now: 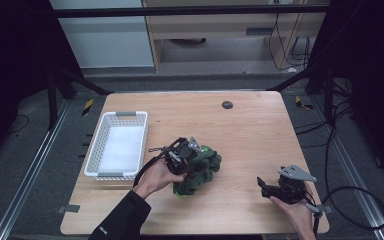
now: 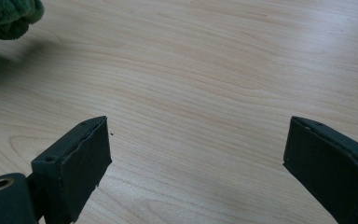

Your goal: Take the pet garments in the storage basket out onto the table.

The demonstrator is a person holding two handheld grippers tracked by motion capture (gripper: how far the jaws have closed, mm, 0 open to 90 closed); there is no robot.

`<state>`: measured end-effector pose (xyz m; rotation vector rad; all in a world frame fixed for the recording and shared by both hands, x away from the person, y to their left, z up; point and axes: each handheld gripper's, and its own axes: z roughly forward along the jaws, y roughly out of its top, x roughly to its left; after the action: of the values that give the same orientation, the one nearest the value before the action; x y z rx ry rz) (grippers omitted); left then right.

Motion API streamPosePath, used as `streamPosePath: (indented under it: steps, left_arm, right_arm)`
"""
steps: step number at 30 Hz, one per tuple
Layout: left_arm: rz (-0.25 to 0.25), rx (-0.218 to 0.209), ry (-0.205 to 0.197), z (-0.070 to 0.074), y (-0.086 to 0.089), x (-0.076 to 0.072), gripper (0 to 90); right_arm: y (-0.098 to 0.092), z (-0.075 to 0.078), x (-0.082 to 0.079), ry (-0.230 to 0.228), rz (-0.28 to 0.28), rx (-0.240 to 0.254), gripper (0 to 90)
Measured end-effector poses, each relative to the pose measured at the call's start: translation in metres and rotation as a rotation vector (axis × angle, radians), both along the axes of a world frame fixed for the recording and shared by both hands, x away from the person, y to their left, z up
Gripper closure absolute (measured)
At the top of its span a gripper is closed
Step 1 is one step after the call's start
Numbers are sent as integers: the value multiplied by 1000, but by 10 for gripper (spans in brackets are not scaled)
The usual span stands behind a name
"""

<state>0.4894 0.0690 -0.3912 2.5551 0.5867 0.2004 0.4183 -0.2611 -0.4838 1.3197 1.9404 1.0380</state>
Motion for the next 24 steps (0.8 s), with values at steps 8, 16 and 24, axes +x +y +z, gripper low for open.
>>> streamPosePath:
  steps: [8,16,24]
  left_arm:
    - [-15,13,17,-14,-5,-2,835]
    - [-15,14,36,-28,-6,-2,809]
    - [-8,-12,32,-33,-3,-5,623]
  right_arm:
    - [-1,0,0,1,-1,2,71]
    - [-1,0,0,1,1,-3,71]
    - [-1,-1,0,4,-2,-5,67]
